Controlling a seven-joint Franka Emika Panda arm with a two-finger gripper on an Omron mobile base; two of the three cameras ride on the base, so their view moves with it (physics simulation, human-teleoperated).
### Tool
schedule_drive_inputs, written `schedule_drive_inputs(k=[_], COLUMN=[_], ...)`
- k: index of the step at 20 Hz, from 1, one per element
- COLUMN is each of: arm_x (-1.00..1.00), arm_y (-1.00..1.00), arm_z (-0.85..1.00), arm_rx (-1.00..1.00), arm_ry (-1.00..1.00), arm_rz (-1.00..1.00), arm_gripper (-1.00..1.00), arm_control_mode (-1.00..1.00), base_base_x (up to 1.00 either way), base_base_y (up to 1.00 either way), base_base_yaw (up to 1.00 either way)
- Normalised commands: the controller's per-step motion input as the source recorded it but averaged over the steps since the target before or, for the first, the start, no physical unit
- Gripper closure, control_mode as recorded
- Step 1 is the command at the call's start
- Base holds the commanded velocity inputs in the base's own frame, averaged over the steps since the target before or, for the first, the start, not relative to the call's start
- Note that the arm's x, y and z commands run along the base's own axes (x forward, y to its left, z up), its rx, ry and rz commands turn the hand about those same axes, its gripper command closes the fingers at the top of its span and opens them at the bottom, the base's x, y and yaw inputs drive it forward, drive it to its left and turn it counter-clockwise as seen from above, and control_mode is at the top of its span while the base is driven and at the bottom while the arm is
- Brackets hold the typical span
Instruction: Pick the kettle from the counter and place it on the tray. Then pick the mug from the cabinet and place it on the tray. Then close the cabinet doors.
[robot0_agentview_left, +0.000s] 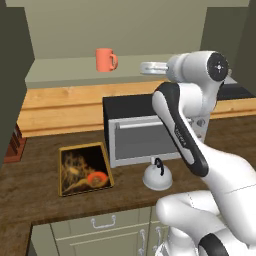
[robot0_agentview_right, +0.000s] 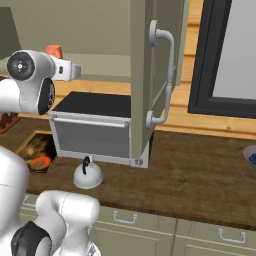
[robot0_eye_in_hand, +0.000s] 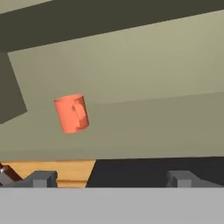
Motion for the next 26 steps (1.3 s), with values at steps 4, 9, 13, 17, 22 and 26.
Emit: schedule_drive_inputs(k=[4, 9, 13, 17, 22, 26], arm_x=[0.23, 0.02, -0.01, 0.0, 0.09, 0.27], arm_y=[0.27, 0.01, 0.0, 0.37, 0.24, 0.19], arm_z=[0.0, 0.0, 0.0, 0.0, 0.05, -0.03], arm_rx=[0.0, 0.0, 0.0, -0.06, -0.06, -0.01], arm_ry=[0.01, 0.0, -0.03, -0.3, -0.26, -0.05], arm_rz=[-0.02, 0.0, 0.0, -0.02, 0.01, 0.05], arm_gripper=[-1.0, -1.0, -1.0, -1.0, -1.0, -1.0], arm_control_mode=[-1.0, -1.0, -1.0, -1.0, -1.0, -1.0], base_base_x=[0.0, 0.0, 0.0, 0.0, 0.0, 0.0], base_base_y=[0.0, 0.0, 0.0, 0.0, 0.0, 0.0], base_base_yaw=[0.0, 0.0, 0.0, 0.0, 0.0, 0.0])
